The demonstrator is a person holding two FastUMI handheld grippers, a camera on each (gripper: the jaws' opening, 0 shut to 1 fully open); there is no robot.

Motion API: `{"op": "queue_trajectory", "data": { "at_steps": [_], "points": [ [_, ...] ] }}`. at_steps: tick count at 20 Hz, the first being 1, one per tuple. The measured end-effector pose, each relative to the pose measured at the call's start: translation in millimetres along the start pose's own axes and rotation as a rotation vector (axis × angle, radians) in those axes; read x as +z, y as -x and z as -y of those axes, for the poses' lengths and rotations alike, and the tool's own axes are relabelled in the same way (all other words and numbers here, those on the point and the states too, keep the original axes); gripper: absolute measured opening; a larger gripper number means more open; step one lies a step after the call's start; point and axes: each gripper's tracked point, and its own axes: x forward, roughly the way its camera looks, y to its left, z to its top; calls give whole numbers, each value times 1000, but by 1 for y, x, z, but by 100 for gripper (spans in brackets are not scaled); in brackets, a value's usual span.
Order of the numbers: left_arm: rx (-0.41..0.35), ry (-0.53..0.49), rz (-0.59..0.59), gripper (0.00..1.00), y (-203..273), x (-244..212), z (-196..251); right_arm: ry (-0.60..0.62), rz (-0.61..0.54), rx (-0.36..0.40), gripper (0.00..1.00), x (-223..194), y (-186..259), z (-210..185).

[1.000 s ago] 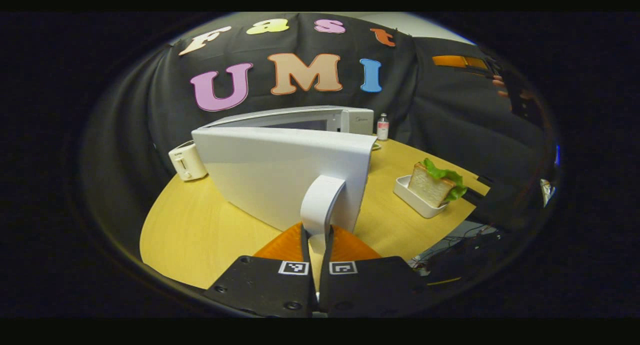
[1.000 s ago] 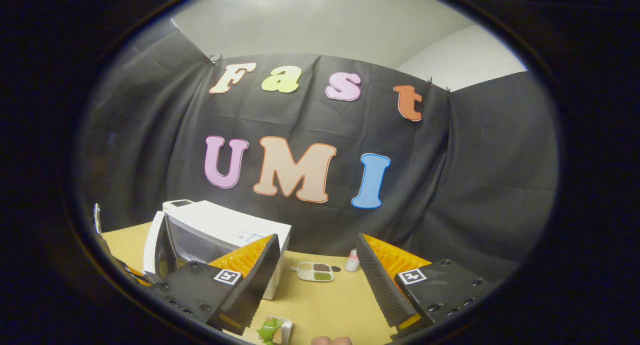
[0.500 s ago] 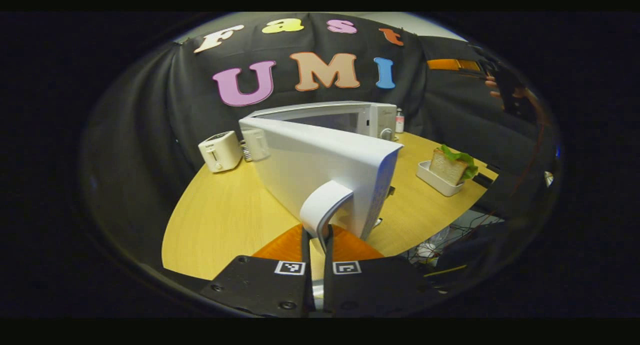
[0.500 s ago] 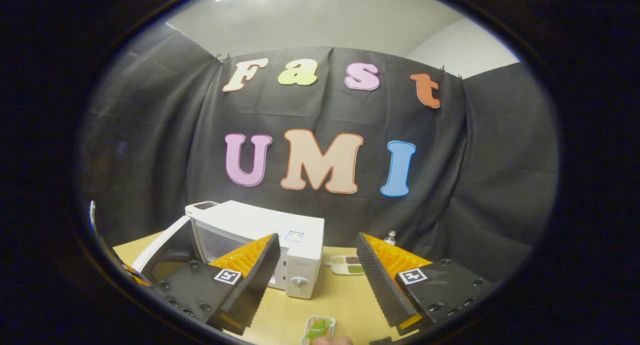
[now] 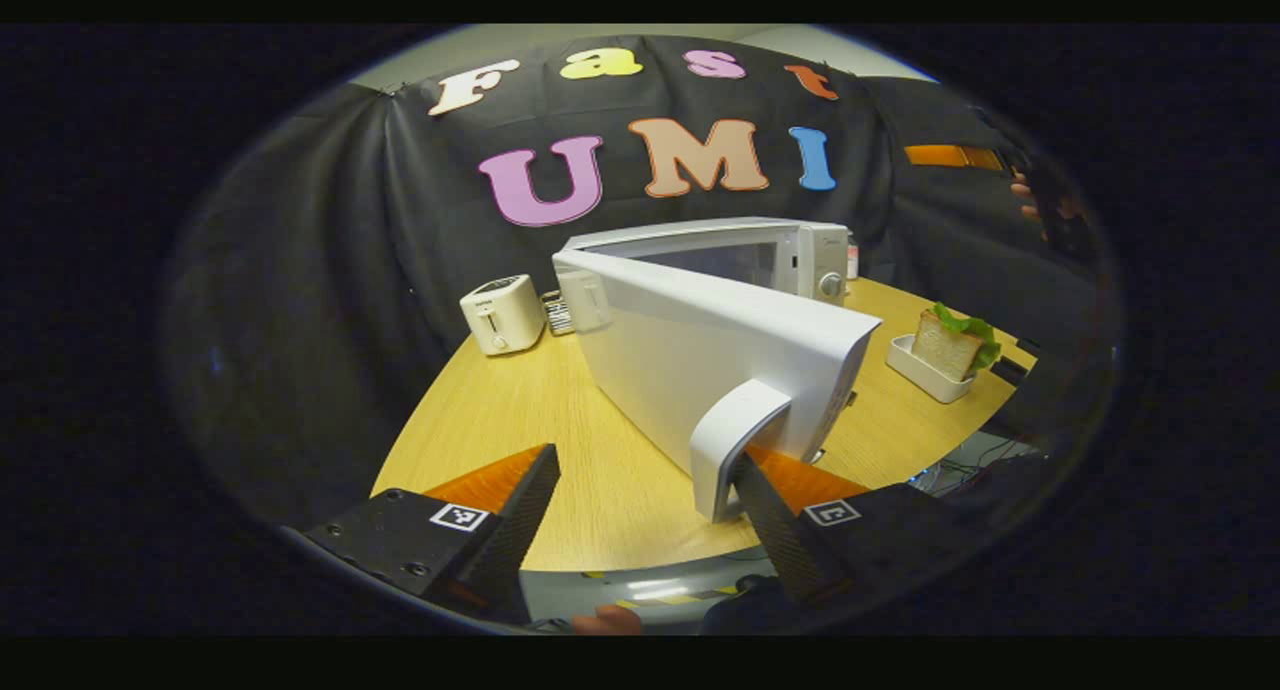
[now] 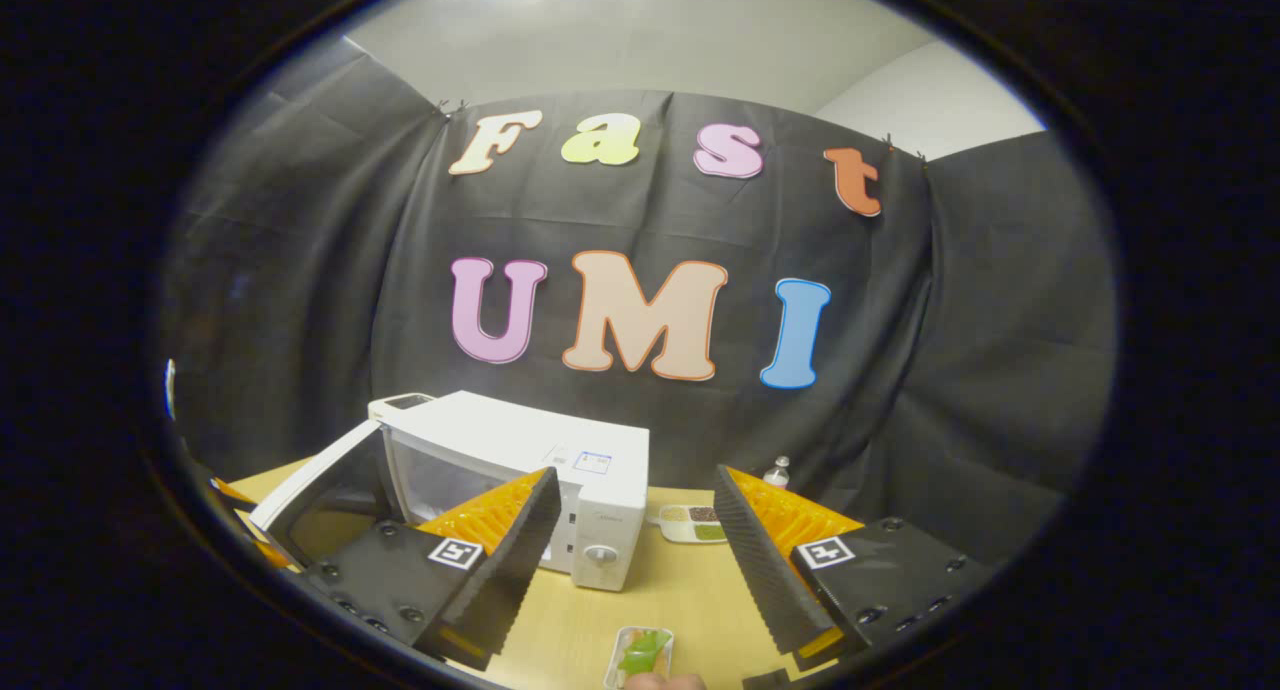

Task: Open the microwave oven with the left hand, put the food in, and close the microwave oven.

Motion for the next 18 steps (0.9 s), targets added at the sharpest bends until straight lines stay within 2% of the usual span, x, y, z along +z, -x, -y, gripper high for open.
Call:
{"op": "queue_trajectory", "data": {
  "at_steps": [5, 8, 9, 10, 11, 13, 18],
  "points": [
    [5, -16, 44, 99, 37, 19, 6, 18, -40, -17, 97, -17, 2, 10],
    [14, -19, 69, 98, 51, 38, 4, -16, -91, -10, 97, -38, 3, 10],
    [26, 4, 92, 98, 54, 49, -1, -37, -111, -2, 98, -50, 2, 7],
    [34, 42, 117, 93, 57, 62, -7, -59, -141, -2, 98, -64, 1, 6],
    [45, 77, 131, 98, 59, 73, -13, -81, -172, -4, 98, -81, 1, 7],
    [73, 136, 184, 98, 63, 97, -25, -110, -237, -24, 98, -113, 0, 9],
    [125, 248, 320, 97, 78, 159, -48, -96, -356, -69, 98, -187, 7, 17]
  ]
}}
